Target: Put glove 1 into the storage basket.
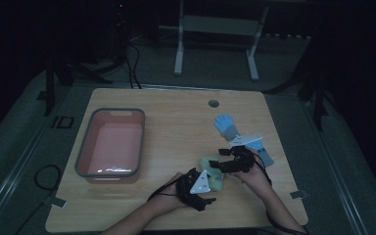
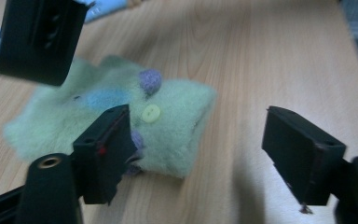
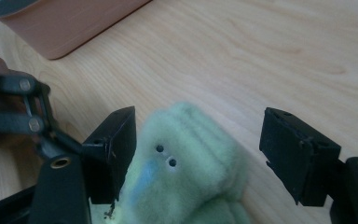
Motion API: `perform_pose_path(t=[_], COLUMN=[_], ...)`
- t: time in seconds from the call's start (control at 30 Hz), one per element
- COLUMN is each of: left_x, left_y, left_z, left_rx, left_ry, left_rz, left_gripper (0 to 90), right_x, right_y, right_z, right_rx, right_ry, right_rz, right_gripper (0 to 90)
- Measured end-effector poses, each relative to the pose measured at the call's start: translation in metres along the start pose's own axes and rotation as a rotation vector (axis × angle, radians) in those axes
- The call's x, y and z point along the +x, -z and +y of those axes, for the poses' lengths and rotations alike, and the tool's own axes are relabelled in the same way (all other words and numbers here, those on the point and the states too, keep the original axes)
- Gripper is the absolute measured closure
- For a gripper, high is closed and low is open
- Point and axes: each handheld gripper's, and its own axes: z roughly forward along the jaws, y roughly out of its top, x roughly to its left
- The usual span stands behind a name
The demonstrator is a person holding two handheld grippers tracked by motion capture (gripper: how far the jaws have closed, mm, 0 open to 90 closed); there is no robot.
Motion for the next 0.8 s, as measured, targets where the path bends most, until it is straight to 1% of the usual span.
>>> perform_pose_path(t=[0.03,0.07,0.13,0.2,0.23,0.27,0.3,0.33,0.37,0.4,0.43,0.53,0.57,0.6,0.67,0.7,0.73,0.8], left_x=[0.001,0.002,0.003,0.006,0.007,0.008,0.009,0.009,0.008,0.008,0.008,0.007,0.007,0.007,0.006,0.005,0.005,0.003], left_y=[-0.002,-0.003,-0.005,-0.006,-0.008,-0.010,-0.011,-0.013,-0.015,-0.016,-0.017,-0.019,-0.020,-0.021,-0.023,-0.024,-0.025,-0.026], left_z=[0.000,0.001,0.002,0.003,0.003,0.003,0.003,0.003,0.003,0.003,0.003,0.003,0.003,0.002,0.002,0.002,0.001,0.001], left_rx=[0.003,0.007,0.009,0.010,0.011,0.021,0.024,0.029,0.037,0.039,0.041,0.042,0.046,0.048,0.052,0.053,0.052,0.060], left_ry=[-0.007,-0.011,-0.026,-0.036,-0.036,-0.048,-0.054,-0.057,-0.070,-0.076,-0.081,-0.094,-0.099,-0.108,-0.134,-0.140,-0.148,-0.176], left_rz=[-0.007,-0.007,-0.007,-0.008,-0.010,-0.012,-0.012,-0.015,-0.013,-0.013,-0.012,-0.004,0.003,0.007,0.025,0.030,0.040,0.068], left_gripper=[26.6,30.9,32.4,35.5,36.4,38.5,38.7,38.7,38.7,38.7,38.7,38.7,38.7,39.6,40.4,41.6,42.6,47.1], right_x=[0.000,-0.001,-0.003,-0.006,-0.007,-0.009,-0.011,-0.011,-0.012,-0.013,-0.014,-0.017,-0.018,-0.018,-0.020,-0.020,-0.020,-0.019], right_y=[-0.002,-0.005,-0.008,-0.013,-0.015,-0.017,-0.020,-0.022,-0.024,-0.025,-0.026,-0.027,-0.028,-0.027,-0.028,-0.028,-0.028,-0.027], right_z=[-0.001,-0.003,-0.005,-0.008,-0.009,-0.011,-0.013,-0.015,-0.017,-0.020,-0.021,-0.024,-0.025,-0.025,-0.024,-0.024,-0.023,-0.022], right_rx=[0.007,0.013,0.019,0.038,0.047,0.059,0.070,0.084,0.099,0.114,0.118,0.122,0.122,0.126,0.132,0.139,0.141,0.144], right_ry=[-0.004,-0.010,-0.022,-0.021,-0.030,-0.045,-0.054,-0.058,-0.057,-0.063,-0.070,-0.100,-0.102,-0.111,-0.121,-0.129,-0.123,-0.114], right_rz=[-0.003,0.005,0.014,0.008,0.007,0.013,0.027,0.027,0.027,0.042,0.049,0.076,0.078,0.087,0.095,0.102,0.101,0.095], right_gripper=[27.1,27.2,27.2,27.2,27.3,29.3,30.4,30.4,31.3,34.3,35.3,43.3,47.3,51.5,56.4,58.0,59.4,61.8])
